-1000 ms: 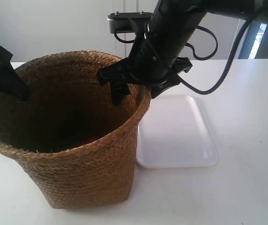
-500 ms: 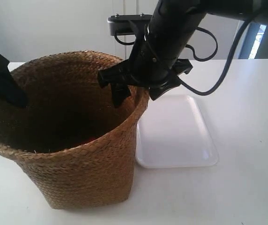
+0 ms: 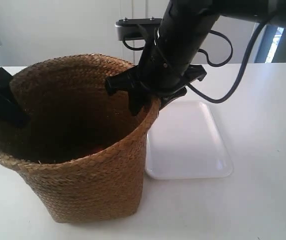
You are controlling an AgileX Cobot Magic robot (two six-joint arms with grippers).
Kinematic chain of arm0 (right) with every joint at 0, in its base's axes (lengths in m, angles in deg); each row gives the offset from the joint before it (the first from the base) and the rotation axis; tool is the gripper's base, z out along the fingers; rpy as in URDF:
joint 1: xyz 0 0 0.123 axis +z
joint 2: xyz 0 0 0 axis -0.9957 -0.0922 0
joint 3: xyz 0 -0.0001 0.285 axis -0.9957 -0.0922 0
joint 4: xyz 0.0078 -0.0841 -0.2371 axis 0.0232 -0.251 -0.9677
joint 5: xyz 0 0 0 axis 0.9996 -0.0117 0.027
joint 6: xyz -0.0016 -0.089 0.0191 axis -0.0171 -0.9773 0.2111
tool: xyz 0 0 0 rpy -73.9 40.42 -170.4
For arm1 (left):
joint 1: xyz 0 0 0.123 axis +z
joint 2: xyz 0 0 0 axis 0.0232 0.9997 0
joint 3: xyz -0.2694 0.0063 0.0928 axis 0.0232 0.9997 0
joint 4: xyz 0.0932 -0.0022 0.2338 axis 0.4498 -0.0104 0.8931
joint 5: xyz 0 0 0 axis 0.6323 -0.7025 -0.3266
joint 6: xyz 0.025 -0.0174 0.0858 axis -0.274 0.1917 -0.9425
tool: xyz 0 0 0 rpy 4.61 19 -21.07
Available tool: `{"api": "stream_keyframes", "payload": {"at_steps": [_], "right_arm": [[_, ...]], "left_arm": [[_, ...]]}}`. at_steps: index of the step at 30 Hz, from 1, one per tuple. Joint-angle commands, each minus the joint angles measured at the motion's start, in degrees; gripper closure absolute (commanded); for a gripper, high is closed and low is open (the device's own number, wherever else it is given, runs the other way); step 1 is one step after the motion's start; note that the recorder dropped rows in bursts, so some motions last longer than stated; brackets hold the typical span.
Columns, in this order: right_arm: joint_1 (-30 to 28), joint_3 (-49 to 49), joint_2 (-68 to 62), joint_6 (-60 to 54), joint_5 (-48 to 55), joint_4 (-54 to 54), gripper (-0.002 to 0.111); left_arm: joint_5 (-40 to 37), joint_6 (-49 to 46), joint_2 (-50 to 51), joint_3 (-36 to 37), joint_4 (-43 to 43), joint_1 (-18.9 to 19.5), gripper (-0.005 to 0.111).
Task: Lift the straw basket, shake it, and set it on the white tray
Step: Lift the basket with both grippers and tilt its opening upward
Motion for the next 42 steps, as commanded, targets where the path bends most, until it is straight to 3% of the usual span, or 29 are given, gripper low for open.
{"api": "stream_keyframes", "payload": {"at_steps": [1,3,4,11,19,24,31,42], "right_arm": [[0.1,0.0,0.1,1.1,0.7,-0.3,0.092],[0.1,0.0,0.1,1.1,0.0,-0.3,0.108],[0.1,0.0,0.1,1.2,-0.6,-0.3,0.108],[1.4,0.0,2.6,0.9,-5.4,-1.2,0.108],[7.6,-0.7,7.2,1.2,-7.7,-9.3,0.108],[10.2,-6.3,10.5,11.1,-13.0,-20.4,0.108],[10.4,-17.7,16.5,21.7,-27.4,-26.1,0.108],[10.4,-18.1,18.1,17.5,-23.0,-25.8,0.108]], "left_arm": [[-1.6,-0.6,-0.2,0.4,-0.9,0.0,0.09],[-1.5,-0.6,-0.2,0.4,-1.9,0.0,0.105],[-1.2,-0.7,-0.2,0.4,-2.2,0.0,0.107],[2.4,-0.6,-4.7,0.4,-2.5,0.0,0.107],[10.4,-0.7,-13.5,3.3,-2.5,0.0,0.107],[15.0,-0.4,-16.8,4.5,-2.4,0.0,0.107],[22.1,-0.4,-19.6,4.6,-2.1,0.0,0.107],[21.3,-1.8,-19.6,8.0,-4.0,-1.7,0.107]]}}
